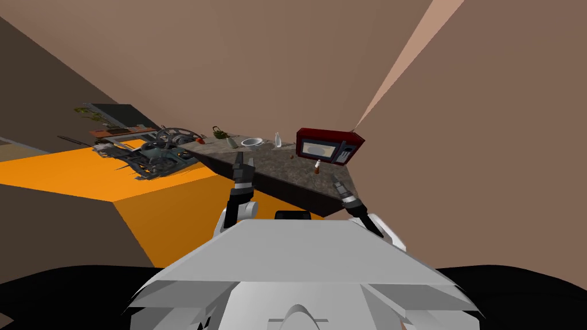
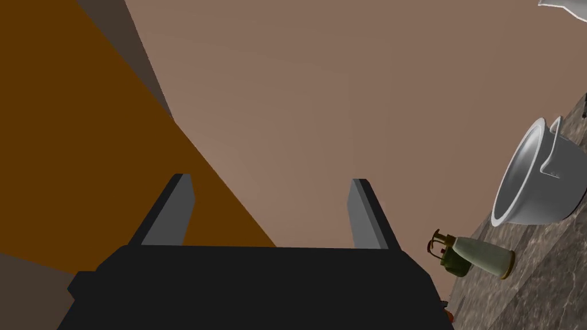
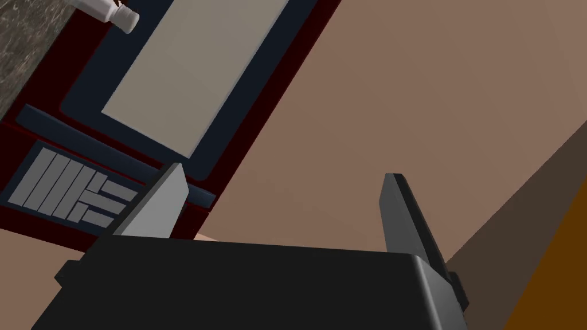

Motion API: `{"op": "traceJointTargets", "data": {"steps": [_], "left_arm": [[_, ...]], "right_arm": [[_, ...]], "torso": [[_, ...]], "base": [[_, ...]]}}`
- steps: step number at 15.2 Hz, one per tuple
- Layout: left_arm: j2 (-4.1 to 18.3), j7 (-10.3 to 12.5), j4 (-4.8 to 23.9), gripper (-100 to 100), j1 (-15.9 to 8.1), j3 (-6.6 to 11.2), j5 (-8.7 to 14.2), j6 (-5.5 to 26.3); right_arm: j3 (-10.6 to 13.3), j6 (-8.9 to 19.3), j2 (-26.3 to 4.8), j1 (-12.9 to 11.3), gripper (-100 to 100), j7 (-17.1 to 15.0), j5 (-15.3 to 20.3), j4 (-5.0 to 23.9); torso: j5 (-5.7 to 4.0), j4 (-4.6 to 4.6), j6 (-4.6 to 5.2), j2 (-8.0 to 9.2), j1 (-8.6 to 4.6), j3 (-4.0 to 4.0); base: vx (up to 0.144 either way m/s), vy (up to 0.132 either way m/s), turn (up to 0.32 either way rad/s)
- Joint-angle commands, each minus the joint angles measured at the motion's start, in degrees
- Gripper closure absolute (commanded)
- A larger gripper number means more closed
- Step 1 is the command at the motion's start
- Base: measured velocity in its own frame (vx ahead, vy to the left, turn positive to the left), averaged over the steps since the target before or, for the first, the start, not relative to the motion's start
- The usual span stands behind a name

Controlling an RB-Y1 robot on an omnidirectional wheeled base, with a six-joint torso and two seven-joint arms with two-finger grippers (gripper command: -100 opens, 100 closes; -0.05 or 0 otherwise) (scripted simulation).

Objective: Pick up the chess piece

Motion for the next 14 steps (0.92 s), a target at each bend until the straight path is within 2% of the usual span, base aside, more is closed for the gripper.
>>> {"op": "traceJointTargets", "data": {"steps": [1,2,5,6,7,8,9,10,11,12,13,14], "left_arm": [[0.0,0.0,0.0,0,0.0,0.0,0.0,0.0],[0.0,0.0,0.0,0,0.0,0.0,0.0,0.0],[0.0,0.0,0.0,0,0.0,0.0,0.0,0.0],[0.0,0.0,0.0,0,0.0,0.0,0.0,0.0],[0.0,0.0,0.0,0,0.0,0.0,0.0,0.0],[0.0,0.0,0.0,0,0.0,0.0,0.0,0.0],[0.0,0.0,0.0,0,0.0,0.0,0.0,0.0],[0.0,0.0,0.0,0,0.0,0.0,0.0,0.0],[0.0,0.0,0.0,0,0.0,0.0,0.0,0.0],[0.0,0.0,0.0,0,0.0,0.0,0.0,0.0],[0.0,0.0,0.0,0,0.0,0.0,0.0,0.0],[0.0,0.0,0.0,0,0.0,0.0,0.0,0.0]], "right_arm": [[-0.2,0.6,-2.9,0.6,-100,0.0,0.8,2.2],[-0.2,0.6,-3.8,0.6,-100,0.0,0.8,2.2],[-0.6,1.4,-7.9,1.7,-100,0.0,2.0,5.2],[-0.6,1.4,-8.7,1.7,-100,0.0,2.0,5.2],[-0.8,1.8,-10.3,2.3,-100,0.0,2.6,6.7],[-0.8,1.8,-11.2,2.3,-100,0.0,2.6,6.7],[-1.0,2.2,-12.7,2.9,-100,0.0,3.2,8.3],[-1.0,2.2,-13.6,2.9,-100,0.0,3.2,8.3],[-1.3,2.6,-15.3,3.4,-100,0.0,3.8,9.9],[-1.3,2.6,-16.0,3.4,-100,0.0,3.8,9.9],[-1.5,3.0,-17.7,4.0,-100,0.0,4.4,11.4],[-1.5,3.0,-18.3,4.0,-100,0.0,4.4,11.4]], "torso": [[0.0,0.0,0.0,0.0,0.0,0.0],[0.0,0.0,-0.01,0.0,0.0,0.0],[0.01,0.0,0.0,0.0,0.03,0.0],[0.01,0.0,-0.01,-0.01,0.03,0.0],[0.01,0.0,0.0,-0.02,0.01,-0.01],[0.0,-0.01,-0.01,-0.02,0.01,-0.01],[0.01,0.0,0.0,-0.02,0.01,-0.01],[0.01,0.0,-0.02,-0.02,0.02,-0.01],[0.01,0.0,0.0,-0.02,0.04,-0.01],[0.02,-0.01,-0.01,-0.03,0.06,-0.02],[0.02,-0.01,0.0,-0.03,0.04,-0.01],[0.01,-0.01,-0.01,-0.03,0.03,-0.02]], "base": [[0.003,0.05,0.178],[0.003,0.05,0.147],[0.004,0.054,0.177],[0.011,0.044,0.144],[0.011,0.048,0.188],[0.006,0.045,0.169],[0.008,0.055,0.221],[0.014,0.056,0.166],[0.014,0.059,0.186],[0.013,0.049,0.163],[0.014,0.05,0.195],[0.012,0.047,0.148]]}}
